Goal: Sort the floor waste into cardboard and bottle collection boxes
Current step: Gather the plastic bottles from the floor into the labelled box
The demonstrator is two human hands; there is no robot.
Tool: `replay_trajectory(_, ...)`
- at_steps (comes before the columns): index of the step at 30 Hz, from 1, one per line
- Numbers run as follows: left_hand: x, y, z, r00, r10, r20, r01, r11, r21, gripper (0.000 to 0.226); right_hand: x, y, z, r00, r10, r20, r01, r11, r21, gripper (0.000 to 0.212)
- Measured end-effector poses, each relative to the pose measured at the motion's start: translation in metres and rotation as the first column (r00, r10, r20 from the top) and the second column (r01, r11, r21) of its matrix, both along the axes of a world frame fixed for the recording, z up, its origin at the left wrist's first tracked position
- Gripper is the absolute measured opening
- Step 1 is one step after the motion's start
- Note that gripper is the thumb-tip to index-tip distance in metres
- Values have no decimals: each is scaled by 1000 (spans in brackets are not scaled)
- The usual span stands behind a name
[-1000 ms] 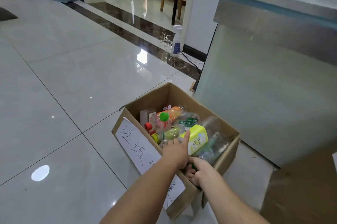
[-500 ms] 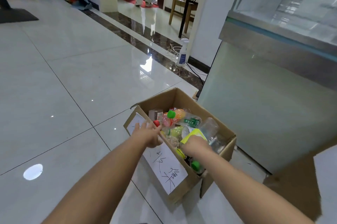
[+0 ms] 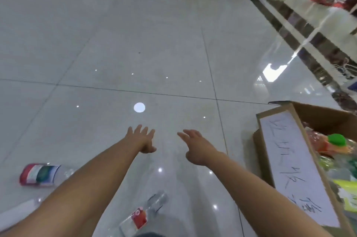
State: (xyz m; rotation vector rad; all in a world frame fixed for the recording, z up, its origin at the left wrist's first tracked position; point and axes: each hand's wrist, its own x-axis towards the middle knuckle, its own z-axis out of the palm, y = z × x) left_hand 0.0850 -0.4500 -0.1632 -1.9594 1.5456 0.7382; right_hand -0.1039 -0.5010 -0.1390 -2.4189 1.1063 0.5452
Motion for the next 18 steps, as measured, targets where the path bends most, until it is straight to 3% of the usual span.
replay_trajectory(4,50,93,-31,980,198,-27,-196,978,76,76,56,45,-36,972,225,-63,-219,972,79,78)
replay_trajectory(7,76,165,-40,939,342,-41,-338,938,75,76,93,89,-62,890,429,-153,-410,901,142,77)
replay_trajectory(11,102,258,-35,869,494,2,-494,868,49,80,152,147,-83,757,633,-165,-606,773,185,73)
replay_trajectory(15,108,319,-29,813,582,36,-583,813,16,89,171,191,-88,655,737,-167,-709,676,203,73)
replay_trajectory(18,105,337,-33,802,594,59,-596,802,31,94,159,199,-89,627,746,-222,-709,666,233,74)
